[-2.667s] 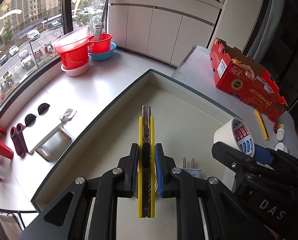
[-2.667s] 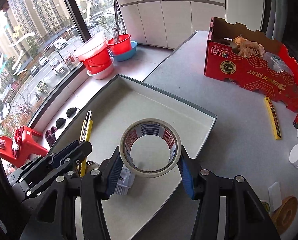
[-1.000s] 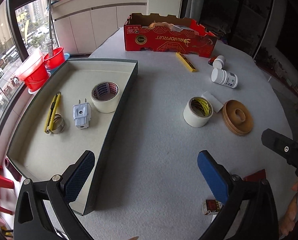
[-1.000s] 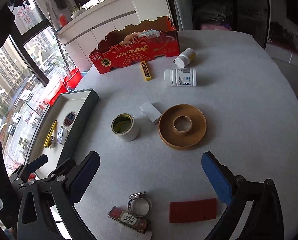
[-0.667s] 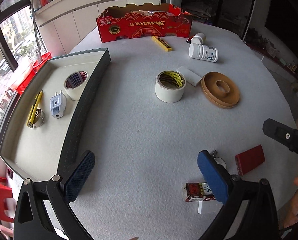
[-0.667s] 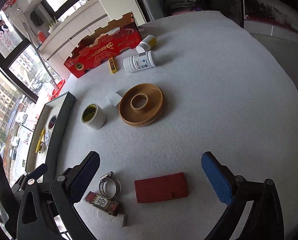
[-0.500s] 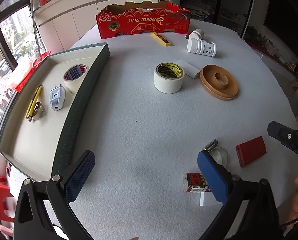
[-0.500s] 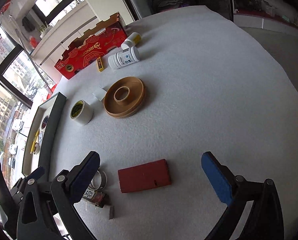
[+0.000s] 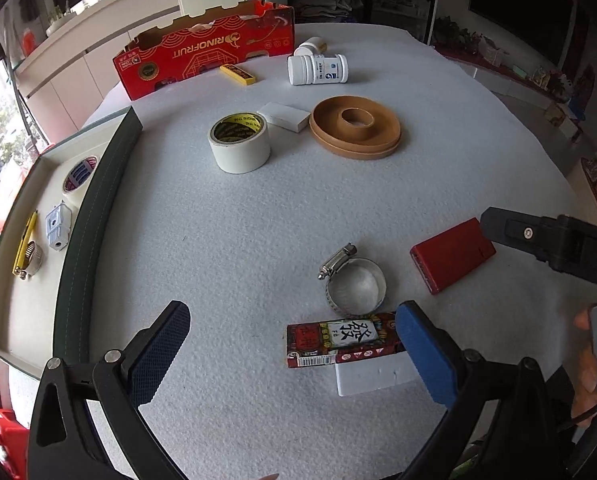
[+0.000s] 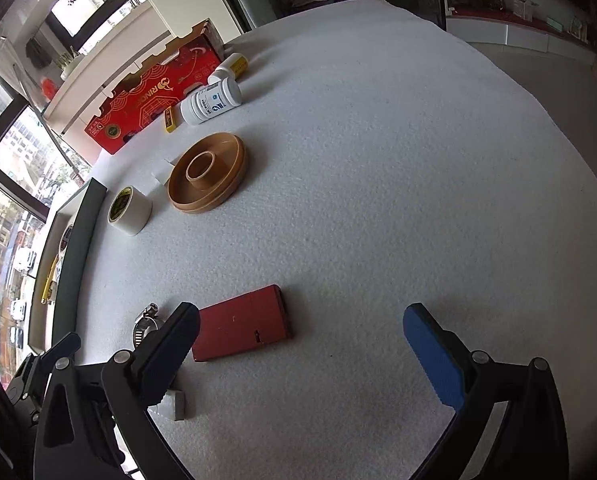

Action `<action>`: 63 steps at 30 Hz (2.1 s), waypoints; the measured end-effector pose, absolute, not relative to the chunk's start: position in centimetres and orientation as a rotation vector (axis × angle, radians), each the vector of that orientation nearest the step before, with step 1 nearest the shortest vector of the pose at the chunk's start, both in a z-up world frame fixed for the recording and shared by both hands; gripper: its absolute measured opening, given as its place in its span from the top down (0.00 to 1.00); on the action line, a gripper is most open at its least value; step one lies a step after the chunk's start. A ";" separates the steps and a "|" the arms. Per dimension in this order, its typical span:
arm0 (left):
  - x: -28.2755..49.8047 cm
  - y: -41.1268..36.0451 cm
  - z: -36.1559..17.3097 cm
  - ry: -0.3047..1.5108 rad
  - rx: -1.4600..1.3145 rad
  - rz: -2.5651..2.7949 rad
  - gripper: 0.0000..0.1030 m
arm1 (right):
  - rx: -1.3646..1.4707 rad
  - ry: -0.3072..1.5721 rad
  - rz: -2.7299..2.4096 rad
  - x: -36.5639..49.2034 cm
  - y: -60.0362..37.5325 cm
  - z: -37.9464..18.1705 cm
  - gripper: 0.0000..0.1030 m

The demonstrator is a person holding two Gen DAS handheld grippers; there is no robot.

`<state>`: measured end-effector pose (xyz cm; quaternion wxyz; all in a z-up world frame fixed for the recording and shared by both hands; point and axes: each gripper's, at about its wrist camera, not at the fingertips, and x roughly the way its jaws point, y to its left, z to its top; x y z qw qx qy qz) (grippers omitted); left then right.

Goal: Organize rigid objects
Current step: 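Move the left tool to the steel hose clamp while the right tool approaches the red block, then close the left tool on the hose clamp while the right tool grasps the red block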

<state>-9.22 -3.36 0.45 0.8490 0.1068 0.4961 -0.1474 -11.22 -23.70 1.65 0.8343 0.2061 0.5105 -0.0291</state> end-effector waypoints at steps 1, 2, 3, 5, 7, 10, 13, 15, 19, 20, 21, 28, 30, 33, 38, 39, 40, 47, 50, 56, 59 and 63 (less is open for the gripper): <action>-8.9 -3.8 0.2 1.056 0.229 -0.316 0.00 | 0.437 1.081 -0.063 -11.3 -23.8 1.6 0.01; -8.6 -4.2 -0.1 1.068 0.229 -0.322 0.00 | 0.435 1.081 -0.065 -11.3 -23.8 1.6 0.01; -8.1 -4.6 -0.5 1.082 0.233 -0.327 0.00 | 0.432 1.080 -0.068 -11.4 -23.9 1.6 0.01; -7.6 -5.2 -1.3 1.096 0.257 -0.321 0.00 | 0.428 1.077 -0.073 -11.4 -24.0 1.6 0.01; -7.2 -4.9 -1.4 1.079 0.255 -0.320 0.00 | 0.421 1.076 -0.071 -11.5 -24.0 1.7 0.01; -6.2 -3.5 -1.3 1.050 0.256 -0.256 0.00 | 0.383 1.075 -0.062 -11.4 -23.5 1.7 0.01; -5.0 -1.2 -1.3 1.047 0.220 -0.211 0.00 | 0.331 1.080 -0.026 -11.1 -22.3 1.7 0.01; -4.1 -0.2 -1.4 1.059 0.188 -0.201 0.00 | 0.282 1.085 -0.006 -11.0 -21.2 1.5 0.01; -3.8 0.1 -1.5 1.051 0.173 -0.201 0.00 | 0.167 1.103 0.022 -10.4 -19.0 0.9 0.01; -3.9 -0.1 -1.5 1.042 0.183 -0.201 0.00 | 0.139 1.104 0.026 -10.2 -18.6 0.7 0.01; -3.9 -0.4 -1.5 1.033 0.192 -0.200 0.00 | 0.108 1.105 0.028 -10.1 -18.1 0.6 0.01; -3.8 -0.8 -1.9 1.018 0.111 -0.223 0.00 | -0.016 1.100 0.030 -9.7 -16.6 -0.2 0.01; -4.1 -1.0 -1.9 1.000 0.110 -0.205 0.00 | -0.020 1.097 0.033 -9.7 -16.7 -0.2 0.01; -4.4 -1.2 -2.0 1.001 0.096 -0.176 0.00 | -0.024 1.088 0.043 -9.7 -16.5 0.0 0.09; -4.4 -1.5 -1.7 1.039 0.101 -0.180 0.07 | -0.019 1.072 0.048 -9.9 -16.4 0.6 0.32; -4.5 -1.7 -1.6 1.039 0.109 -0.193 0.10 | -0.018 1.073 0.047 -9.9 -16.4 0.6 0.32; -4.7 -2.0 -1.4 1.035 0.118 -0.212 0.20 | -0.016 1.073 0.041 -10.0 -16.4 0.6 0.32; -5.7 -3.0 -0.7 1.040 0.120 -0.288 0.64 | 0.017 1.051 0.026 -10.6 -17.2 1.2 0.32; -6.1 -2.7 -0.5 1.050 0.082 -0.309 0.64 | 0.037 1.041 0.019 -10.7 -17.6 1.4 0.32; -7.1 -2.4 0.9 1.022 0.044 -0.322 0.64 | 0.079 1.031 0.016 -10.9 -18.1 1.7 0.32; -7.5 -2.4 1.7 1.002 0.030 -0.333 0.64 | 0.095 1.030 0.017 -10.9 -18.3 1.7 0.32; -8.0 -2.4 2.3 0.971 0.027 -0.331 0.64 | 0.106 1.026 0.015 -11.1 -18.5 2.0 0.32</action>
